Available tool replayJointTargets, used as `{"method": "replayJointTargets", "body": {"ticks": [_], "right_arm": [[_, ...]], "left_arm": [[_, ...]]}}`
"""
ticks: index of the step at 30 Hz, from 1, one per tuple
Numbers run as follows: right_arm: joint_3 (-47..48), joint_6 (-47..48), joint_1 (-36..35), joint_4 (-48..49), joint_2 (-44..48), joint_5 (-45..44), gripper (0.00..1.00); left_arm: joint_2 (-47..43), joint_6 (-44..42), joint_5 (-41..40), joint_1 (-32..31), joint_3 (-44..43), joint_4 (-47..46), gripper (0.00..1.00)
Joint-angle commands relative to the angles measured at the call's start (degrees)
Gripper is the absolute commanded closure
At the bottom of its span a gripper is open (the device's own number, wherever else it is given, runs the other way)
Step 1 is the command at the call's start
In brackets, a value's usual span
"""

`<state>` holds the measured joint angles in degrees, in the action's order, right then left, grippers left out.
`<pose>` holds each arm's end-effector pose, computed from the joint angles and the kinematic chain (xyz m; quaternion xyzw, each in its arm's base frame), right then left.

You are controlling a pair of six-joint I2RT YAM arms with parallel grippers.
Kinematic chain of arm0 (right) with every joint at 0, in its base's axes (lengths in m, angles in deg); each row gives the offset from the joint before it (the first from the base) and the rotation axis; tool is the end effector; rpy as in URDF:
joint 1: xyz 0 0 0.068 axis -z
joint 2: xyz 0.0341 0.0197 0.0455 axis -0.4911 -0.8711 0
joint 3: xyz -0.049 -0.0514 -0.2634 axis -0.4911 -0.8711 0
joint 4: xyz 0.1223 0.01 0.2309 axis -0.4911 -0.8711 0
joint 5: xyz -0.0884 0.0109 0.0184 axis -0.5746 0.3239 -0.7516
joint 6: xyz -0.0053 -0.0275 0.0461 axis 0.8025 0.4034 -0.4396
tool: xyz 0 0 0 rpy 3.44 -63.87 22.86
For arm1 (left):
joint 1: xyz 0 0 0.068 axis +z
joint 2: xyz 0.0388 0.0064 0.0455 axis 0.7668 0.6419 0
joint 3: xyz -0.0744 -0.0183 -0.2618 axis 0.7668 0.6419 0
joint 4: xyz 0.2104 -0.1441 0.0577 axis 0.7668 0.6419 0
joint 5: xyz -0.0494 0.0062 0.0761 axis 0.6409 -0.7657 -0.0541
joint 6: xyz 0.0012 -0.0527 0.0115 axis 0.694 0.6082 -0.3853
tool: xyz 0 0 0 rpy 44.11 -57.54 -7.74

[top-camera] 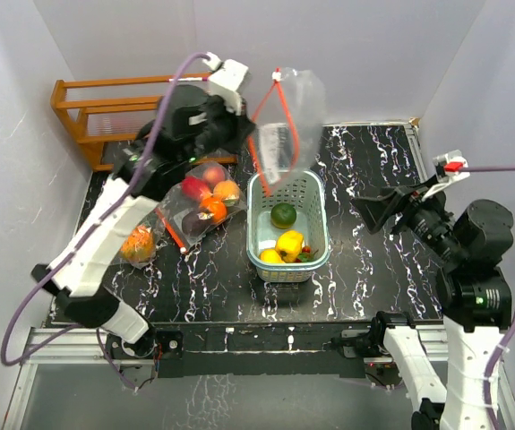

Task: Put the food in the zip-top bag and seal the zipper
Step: Open the zipper of the food storage bag, then pick up the fake vegetable from the bin.

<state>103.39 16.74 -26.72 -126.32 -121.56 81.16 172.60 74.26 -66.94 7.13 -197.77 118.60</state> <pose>0.0775 0.0157 0.4435 -0.0800 0.7319 0.2769 0.6175 0.2388 -0.2225 0.5217 0.2459 0.7046 -0.2714 0.6078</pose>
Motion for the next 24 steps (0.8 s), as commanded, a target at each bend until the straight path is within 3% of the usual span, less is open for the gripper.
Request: {"method": "replayJointTargets", "body": {"ticks": [1,7,11,16,19,24], "right_arm": [[0.2,1.4,0.3,2.4,-4.0,2.3,0.21],[-1.7,1.0,0.3,4.6,-7.2,2.2,0.25],[-3.1,0.7,0.2,5.9,-9.9,3.1,0.28],[-3.8,0.3,-0.1,8.1,-13.8,2.8,0.29],[-3.6,-0.7,-2.2,10.3,-17.3,0.5,0.30],[1.5,-1.0,-21.7,11.5,-26.0,-20.1,0.30]], "left_arm": [[-10.8,-10.2,-15.8,0.6,-2.7,6.7,1.00],[-19.1,-11.1,-29.6,0.6,-0.3,16.8,1.00],[-22.7,-9.9,-33.2,0.6,6.4,20.3,1.00],[-23.9,-9.6,-38.5,0.6,7.2,24.6,1.00],[-23.5,-8.8,-37.6,0.6,8.1,26.2,1.00],[-22.1,-7.1,-33.8,0.6,12.2,25.6,1.00]]}}
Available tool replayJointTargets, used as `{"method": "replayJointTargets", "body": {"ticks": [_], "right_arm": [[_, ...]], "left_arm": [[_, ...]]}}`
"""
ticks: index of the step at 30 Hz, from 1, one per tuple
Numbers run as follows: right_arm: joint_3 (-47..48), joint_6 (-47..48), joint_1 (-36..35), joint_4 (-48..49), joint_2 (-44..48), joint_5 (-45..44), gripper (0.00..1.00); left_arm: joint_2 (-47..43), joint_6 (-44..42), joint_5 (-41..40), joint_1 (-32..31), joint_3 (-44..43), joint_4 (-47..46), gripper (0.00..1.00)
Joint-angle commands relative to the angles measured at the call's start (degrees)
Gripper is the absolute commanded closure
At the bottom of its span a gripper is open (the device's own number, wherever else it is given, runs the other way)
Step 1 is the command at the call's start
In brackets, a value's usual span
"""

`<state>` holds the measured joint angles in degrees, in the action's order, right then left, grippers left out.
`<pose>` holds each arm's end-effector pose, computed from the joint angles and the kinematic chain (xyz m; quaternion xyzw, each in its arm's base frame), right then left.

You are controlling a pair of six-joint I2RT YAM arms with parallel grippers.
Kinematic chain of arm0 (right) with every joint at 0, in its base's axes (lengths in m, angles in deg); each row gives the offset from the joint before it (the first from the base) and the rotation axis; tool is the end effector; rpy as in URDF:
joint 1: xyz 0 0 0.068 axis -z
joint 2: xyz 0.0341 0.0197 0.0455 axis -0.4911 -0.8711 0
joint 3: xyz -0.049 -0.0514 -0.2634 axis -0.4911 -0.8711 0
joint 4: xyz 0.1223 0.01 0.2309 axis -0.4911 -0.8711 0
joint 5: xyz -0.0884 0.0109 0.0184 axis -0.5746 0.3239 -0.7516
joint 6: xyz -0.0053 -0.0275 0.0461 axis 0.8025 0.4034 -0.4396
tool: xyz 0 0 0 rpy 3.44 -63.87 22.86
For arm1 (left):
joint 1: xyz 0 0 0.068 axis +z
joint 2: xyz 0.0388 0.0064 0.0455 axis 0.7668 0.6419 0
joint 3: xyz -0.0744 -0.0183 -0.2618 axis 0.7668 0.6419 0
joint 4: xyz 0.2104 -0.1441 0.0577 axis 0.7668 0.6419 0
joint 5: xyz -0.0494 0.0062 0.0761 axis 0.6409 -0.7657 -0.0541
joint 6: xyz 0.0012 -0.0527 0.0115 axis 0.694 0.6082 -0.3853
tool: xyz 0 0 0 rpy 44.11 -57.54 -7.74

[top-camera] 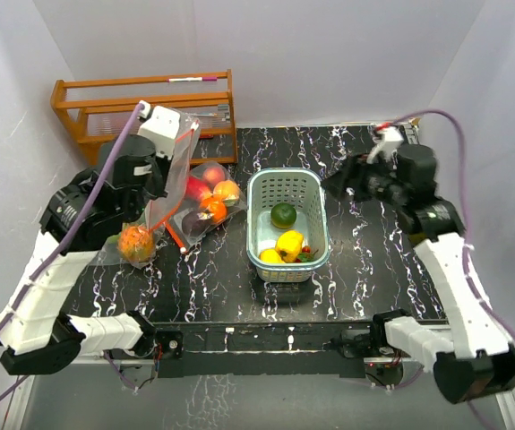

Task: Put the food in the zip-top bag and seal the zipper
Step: Pick up the fake vegetable from the bin.

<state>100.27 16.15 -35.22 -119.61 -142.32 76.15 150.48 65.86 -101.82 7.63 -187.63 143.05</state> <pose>0.1974 0.0368 0.3949 -0.0656 0.8172 0.2963 0.4900 0.1457 -0.1059 0.5186 0.1455 0.7829 0.0436 0.6033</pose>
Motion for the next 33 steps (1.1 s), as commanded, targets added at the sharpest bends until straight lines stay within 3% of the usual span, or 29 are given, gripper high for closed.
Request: {"method": "replayJointTargets", "body": {"ticks": [1,5,13,19,25,33], "right_arm": [[6.1,-0.7,-17.7,4.2,-7.2,-19.4,0.30],[7.3,-3.1,-27.2,4.7,-11.1,-27.0,0.30],[-1.8,-9.9,-40.5,5.0,-16.9,-41.3,0.31],[-3.7,-16.7,-42.8,-2.3,-21.1,-51.3,0.28],[-5.2,-20.9,-44.6,-6.3,-22.9,-53.5,0.24],[-6.3,-21.6,-44.7,-3.4,-31.0,-52.8,0.17]], "left_arm": [[0.3,1.5,2.0,0.1,2.9,0.6,1.00],[0.3,2.1,5.2,0.2,7.4,-1.9,1.00],[-1.1,3.8,10.4,1.6,17.3,-8.2,1.00],[-2.0,3.9,14.8,2.9,19.6,-10.4,1.00],[-2.6,3.7,16.5,3.6,21.3,-11.9,1.00],[-3.0,3.5,18.6,4.2,22.7,-12.9,1.00]]}}
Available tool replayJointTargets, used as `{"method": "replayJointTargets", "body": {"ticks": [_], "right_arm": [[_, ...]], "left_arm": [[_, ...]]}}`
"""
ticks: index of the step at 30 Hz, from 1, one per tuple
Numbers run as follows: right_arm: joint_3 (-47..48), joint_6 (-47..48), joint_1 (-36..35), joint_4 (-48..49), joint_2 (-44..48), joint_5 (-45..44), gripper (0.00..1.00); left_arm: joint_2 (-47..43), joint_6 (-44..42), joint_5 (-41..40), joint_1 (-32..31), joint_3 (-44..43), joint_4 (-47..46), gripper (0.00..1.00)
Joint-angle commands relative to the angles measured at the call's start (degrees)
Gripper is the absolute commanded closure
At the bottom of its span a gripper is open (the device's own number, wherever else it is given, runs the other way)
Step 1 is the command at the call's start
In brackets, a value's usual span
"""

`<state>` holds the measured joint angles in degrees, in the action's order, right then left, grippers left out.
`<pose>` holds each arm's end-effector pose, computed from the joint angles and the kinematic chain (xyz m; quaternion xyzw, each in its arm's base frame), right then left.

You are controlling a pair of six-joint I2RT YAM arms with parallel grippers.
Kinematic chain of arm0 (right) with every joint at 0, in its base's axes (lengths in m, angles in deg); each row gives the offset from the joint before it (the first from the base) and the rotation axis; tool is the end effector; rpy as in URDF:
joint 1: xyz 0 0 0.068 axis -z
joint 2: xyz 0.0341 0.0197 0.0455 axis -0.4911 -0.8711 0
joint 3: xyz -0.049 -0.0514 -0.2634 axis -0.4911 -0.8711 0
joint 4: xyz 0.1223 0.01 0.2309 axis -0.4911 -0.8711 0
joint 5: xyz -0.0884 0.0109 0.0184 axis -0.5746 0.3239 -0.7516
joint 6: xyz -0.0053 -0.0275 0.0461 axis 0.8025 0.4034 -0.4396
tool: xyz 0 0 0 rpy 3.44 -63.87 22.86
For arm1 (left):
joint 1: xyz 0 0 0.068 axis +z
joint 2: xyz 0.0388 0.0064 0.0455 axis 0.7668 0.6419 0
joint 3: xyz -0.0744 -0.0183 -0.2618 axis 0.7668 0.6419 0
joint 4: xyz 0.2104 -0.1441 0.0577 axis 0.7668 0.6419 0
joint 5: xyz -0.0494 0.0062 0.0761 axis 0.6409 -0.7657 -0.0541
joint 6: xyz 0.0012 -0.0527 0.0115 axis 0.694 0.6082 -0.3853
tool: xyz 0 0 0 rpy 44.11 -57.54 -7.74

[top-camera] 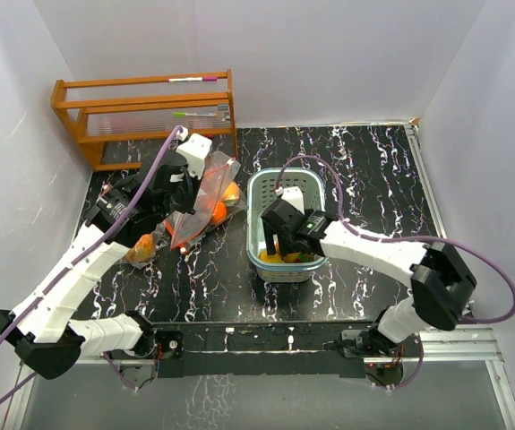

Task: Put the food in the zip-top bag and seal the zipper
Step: Pick up the fake vegetable from the bin, then place the fake vegetable in the zipper food storage bag.

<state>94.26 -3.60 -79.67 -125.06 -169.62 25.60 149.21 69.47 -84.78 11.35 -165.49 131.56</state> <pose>0.1957 0.2138 0.2416 -0.0778 0.9489 0.0229 0.3051 0.1858 -0.1353 0.4286 0.2080 0.8267 -0.0446 0.5208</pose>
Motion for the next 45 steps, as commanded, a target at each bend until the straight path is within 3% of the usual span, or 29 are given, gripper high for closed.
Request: {"method": "replayJointTargets", "body": {"ticks": [1,9,11,14,16,18,27,33,39,45], "right_arm": [[-0.1,-2.4,-0.2,1.8,-5.2,-2.9,0.16],[1.9,-7.5,-0.2,1.9,-14.8,-7.6,0.14],[2.9,-7.6,-0.2,2.0,-15.9,-6.8,0.28],[4.1,-8.1,-0.2,0.8,-15.4,-5.9,0.61],[4.9,-8.4,-0.2,-0.8,-13.2,-6.2,0.74],[6.1,-8.2,-0.2,-2.3,-9.7,-6.4,0.79],[7.6,1.1,-0.2,1.1,14.2,4.1,0.81],[4.7,10.7,-0.3,17.3,25.6,24.3,0.83],[5.9,12.1,-1.0,32.7,19.6,35.7,0.84],[7.4,11.3,-2.9,41.0,9.8,36.6,0.84]], "left_arm": [[-2.0,-0.1,1.7,0.6,0.7,-1.4,1.00],[-3.5,-0.8,2.6,0.9,2.1,-2.0,1.00],[-3.5,-0.9,2.5,1.0,2.1,-2.0,1.00],[-3.7,-1.0,2.6,1.1,2.0,-1.8,1.00],[-3.7,-0.9,2.7,1.2,1.9,-1.9,1.00],[-3.5,-0.8,3.2,1.2,2.0,-2.0,1.00],[-1.4,0.6,6.2,1.4,3.1,-3.3,1.00],[0.8,2.3,11.8,1.5,3.5,-5.7,1.00],[2.3,3.7,15.9,1.5,2.3,-7.0,1.00],[2.7,4.0,17.8,1.6,1.2,-7.7,1.00]]}}
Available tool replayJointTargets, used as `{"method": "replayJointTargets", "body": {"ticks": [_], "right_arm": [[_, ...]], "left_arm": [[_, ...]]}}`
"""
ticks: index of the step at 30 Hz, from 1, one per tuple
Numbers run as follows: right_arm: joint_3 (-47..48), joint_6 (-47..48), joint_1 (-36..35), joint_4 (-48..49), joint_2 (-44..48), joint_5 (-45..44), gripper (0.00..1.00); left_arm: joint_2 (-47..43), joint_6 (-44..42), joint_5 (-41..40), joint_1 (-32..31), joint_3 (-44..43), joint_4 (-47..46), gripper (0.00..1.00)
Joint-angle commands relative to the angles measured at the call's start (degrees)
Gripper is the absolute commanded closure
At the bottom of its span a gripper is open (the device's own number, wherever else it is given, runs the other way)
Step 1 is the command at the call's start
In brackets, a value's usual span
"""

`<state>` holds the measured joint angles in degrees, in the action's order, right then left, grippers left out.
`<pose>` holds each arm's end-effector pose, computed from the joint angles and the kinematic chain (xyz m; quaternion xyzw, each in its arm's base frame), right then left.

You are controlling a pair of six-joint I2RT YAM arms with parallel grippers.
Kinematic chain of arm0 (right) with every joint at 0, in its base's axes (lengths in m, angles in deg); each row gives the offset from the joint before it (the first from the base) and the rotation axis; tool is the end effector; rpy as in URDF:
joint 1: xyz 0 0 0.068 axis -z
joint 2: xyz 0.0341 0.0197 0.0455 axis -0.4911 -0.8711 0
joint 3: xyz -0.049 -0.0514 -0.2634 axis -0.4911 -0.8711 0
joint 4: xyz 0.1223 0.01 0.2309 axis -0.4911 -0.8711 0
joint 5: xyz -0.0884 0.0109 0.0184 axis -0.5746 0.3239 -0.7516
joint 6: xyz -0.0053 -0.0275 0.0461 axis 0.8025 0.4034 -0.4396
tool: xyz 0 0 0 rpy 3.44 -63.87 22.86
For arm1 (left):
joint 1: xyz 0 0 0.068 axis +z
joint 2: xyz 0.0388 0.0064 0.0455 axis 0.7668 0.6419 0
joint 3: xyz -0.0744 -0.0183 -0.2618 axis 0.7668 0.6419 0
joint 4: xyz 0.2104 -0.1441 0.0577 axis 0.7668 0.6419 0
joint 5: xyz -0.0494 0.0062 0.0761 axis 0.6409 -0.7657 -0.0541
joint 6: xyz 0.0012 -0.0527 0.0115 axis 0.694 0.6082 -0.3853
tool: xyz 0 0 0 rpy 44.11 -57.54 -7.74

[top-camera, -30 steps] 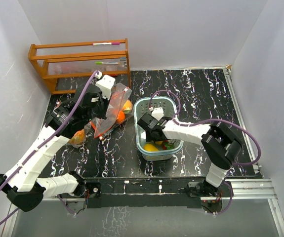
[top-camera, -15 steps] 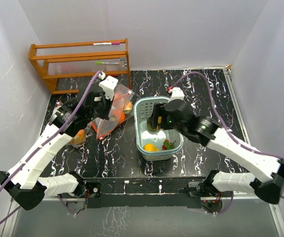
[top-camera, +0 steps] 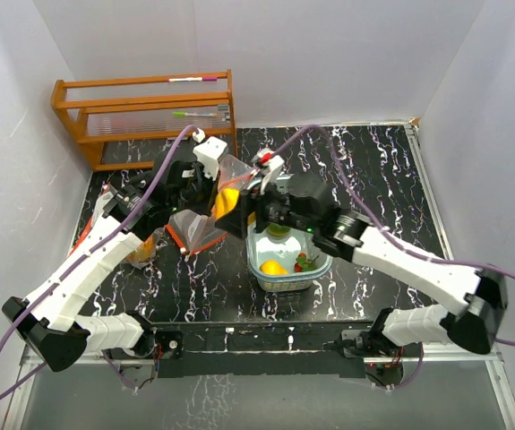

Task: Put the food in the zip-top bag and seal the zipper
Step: Place the fake vegetable in the zipper food storage bag.

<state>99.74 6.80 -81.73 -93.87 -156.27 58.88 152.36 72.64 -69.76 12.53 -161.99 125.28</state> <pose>0.1693 0.2299 0.3821 -0.2412 0.7357 0.4480 0.4471 0.2047 -0.1554 0.4063 0.2437 0.8252 -0.1597 0.4839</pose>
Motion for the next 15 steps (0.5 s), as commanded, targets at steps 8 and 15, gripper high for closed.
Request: {"method": "replayJointTargets", "body": {"ticks": [8,15], "right_arm": [[-3.0,-0.6,-0.9,13.8,-6.5,-7.3,0.83],[-1.5,-2.0,-0.8,7.8,-10.4,-20.6,0.84]], "left_arm": [[-2.3,2.5,8.0,0.6,-3.8,-1.2,1.00],[-6.0,6.0,14.3,0.6,-4.0,-2.4,1.00]]}}
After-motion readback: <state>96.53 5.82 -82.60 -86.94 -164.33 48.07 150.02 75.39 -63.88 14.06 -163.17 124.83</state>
